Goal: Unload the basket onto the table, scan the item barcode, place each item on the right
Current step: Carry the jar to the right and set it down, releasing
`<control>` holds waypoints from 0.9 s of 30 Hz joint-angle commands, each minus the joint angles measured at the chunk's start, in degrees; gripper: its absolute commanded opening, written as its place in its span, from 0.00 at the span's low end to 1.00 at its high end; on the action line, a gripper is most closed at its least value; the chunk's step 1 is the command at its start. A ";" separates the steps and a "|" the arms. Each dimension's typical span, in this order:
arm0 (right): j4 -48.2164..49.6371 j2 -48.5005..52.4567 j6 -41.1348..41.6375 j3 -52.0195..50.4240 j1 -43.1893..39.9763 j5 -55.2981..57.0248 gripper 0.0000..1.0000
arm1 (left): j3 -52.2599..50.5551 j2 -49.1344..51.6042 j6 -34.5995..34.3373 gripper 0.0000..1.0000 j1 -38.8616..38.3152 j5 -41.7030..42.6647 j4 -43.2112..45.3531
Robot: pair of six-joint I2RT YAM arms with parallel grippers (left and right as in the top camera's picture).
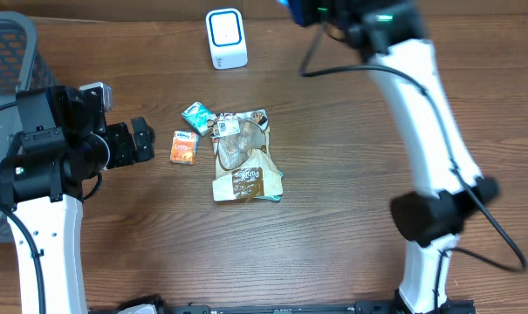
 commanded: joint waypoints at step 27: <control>-0.28 0.50 19.10 -39.56 -19.56 9.27 0.16 | 0.74 0.09 0.48 0.99 0.26 -0.33 0.07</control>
